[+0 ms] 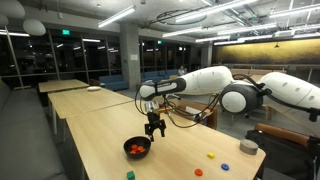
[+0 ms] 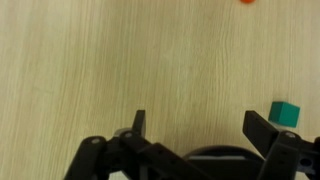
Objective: Pick up the orange objects from the table and put them in the bowl
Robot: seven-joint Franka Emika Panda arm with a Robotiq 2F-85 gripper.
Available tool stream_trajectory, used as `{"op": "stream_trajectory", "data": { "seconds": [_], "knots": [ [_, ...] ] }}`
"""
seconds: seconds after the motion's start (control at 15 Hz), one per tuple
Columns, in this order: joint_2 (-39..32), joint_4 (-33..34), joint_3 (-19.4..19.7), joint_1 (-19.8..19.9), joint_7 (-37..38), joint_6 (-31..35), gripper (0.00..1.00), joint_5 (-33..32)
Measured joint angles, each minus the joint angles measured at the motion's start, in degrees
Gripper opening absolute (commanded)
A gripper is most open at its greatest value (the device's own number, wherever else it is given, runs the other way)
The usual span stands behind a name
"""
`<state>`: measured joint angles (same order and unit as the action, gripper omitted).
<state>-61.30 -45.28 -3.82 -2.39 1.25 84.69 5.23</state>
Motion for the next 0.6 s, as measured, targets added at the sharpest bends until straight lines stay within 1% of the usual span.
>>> {"op": "stream_trajectory", "data": {
  "seconds": [0.13, 0.27, 0.4, 0.6],
  "knots": [
    [2.1, -2.4, -0.9, 1.5, -3.2, -5.1, 1.00, 1.0],
    [4.1, -6.0, -2.0, 2.4, -6.2, -8.4, 1.00, 2.1],
    [5.6, -10.5, -3.1, 2.7, -8.9, -10.2, 1.00, 2.9],
    [7.0, -18.5, -4.9, 2.5, -10.1, -10.3, 1.00, 3.7]
  ]
}}
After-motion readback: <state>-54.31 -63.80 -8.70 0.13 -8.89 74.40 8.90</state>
